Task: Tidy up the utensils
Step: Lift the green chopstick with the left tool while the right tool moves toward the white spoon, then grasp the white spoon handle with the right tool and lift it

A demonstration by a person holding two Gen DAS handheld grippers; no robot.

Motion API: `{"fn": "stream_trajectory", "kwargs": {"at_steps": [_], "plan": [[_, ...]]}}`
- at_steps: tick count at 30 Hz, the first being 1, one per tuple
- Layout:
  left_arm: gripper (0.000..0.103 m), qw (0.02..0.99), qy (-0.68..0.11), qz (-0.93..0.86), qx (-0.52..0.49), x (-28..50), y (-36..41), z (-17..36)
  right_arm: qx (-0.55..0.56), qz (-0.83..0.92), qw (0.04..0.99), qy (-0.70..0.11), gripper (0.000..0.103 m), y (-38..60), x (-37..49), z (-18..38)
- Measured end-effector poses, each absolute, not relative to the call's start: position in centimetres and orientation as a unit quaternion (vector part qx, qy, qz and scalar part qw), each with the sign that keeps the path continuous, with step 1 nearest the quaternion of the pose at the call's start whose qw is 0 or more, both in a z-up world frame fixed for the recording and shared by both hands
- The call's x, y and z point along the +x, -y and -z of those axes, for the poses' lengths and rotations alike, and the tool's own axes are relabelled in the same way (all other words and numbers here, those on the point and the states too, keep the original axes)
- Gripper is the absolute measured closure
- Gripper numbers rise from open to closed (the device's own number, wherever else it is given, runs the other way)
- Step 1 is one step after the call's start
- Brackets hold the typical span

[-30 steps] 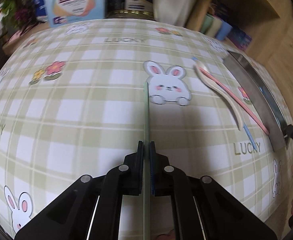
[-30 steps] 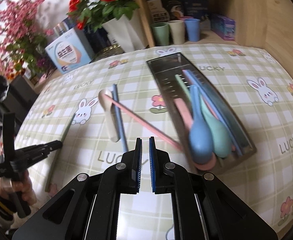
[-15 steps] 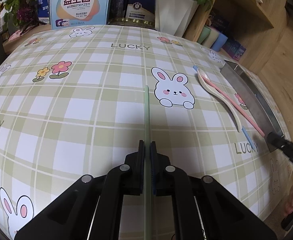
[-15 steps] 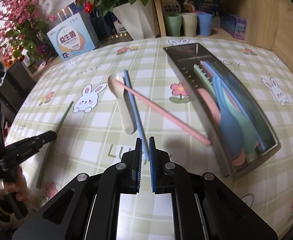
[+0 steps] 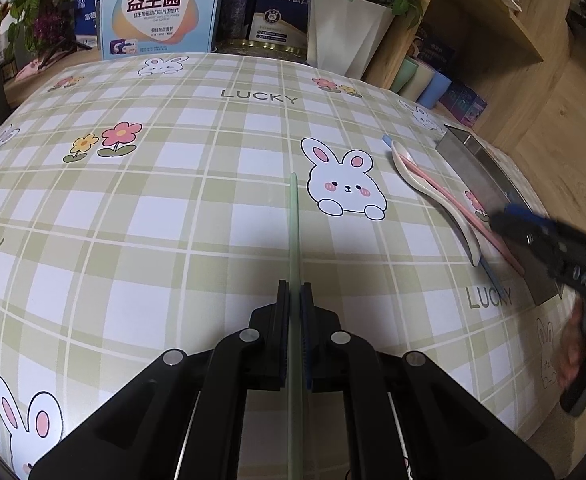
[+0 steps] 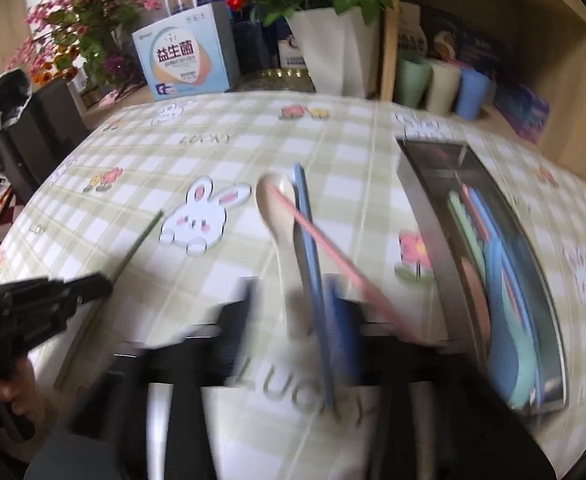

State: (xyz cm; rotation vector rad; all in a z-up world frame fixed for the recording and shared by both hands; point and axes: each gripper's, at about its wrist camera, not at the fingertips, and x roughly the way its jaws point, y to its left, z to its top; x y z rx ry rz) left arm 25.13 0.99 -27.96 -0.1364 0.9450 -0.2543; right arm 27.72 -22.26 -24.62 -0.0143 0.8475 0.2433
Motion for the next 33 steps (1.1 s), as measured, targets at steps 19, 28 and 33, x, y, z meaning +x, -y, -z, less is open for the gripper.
{"fn": "stream_trajectory", "kwargs": {"at_steps": [19, 28, 33], "plan": [[0.096, 0.88, -0.45, 0.127, -0.078, 25.1, -1.3, 28.0, 0.015, -0.1, 0.887, -0.45, 0.089, 20.2, 29.9, 28.9], [0.096, 0.88, -0.449, 0.13, -0.086, 25.0, -1.5, 28.0, 0.051, -0.13, 0.893, -0.427, 0.089, 19.6, 25.6, 28.9], [0.096, 0.881, -0.448, 0.13, -0.086, 25.0, -1.6, 28.1, 0.048, -0.193, 0.88, -0.431, 0.089, 18.5, 24.4, 29.1]]}}
